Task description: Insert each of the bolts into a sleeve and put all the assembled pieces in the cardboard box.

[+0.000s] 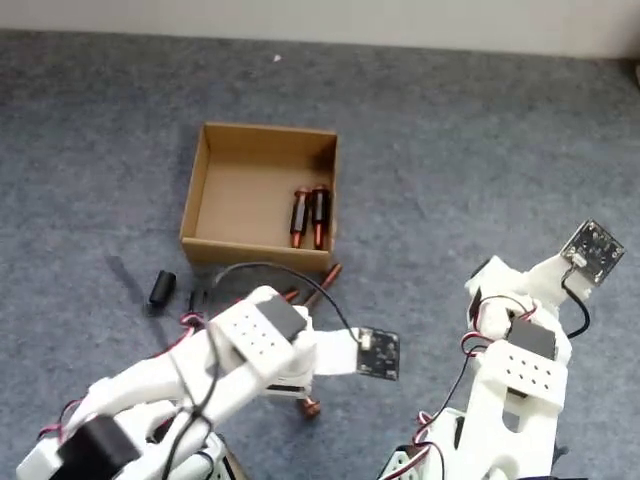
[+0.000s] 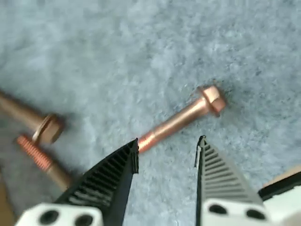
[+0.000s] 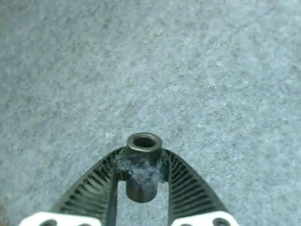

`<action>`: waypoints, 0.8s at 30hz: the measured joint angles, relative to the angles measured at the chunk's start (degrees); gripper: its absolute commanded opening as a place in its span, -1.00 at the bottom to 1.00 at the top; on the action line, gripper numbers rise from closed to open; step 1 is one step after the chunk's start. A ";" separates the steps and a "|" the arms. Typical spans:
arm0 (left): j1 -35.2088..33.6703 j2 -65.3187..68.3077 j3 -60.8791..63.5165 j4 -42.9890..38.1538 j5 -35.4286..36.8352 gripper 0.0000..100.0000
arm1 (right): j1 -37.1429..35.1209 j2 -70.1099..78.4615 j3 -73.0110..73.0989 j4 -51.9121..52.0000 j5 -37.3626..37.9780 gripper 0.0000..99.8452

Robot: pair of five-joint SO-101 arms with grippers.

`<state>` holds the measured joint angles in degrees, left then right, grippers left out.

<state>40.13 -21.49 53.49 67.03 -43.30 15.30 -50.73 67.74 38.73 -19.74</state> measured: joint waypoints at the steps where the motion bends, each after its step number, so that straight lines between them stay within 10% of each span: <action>1: 0.26 1.93 0.00 -1.05 -0.79 -0.57 | 0.00 0.00 0.00 0.00 0.00 -0.99; 24: 1.58 13.54 -2.55 -6.86 -0.79 -0.99 | 0.00 0.00 0.00 0.00 0.00 -0.99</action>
<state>41.71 -7.96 50.95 60.18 -44.09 15.30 -50.73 67.74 38.73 -19.74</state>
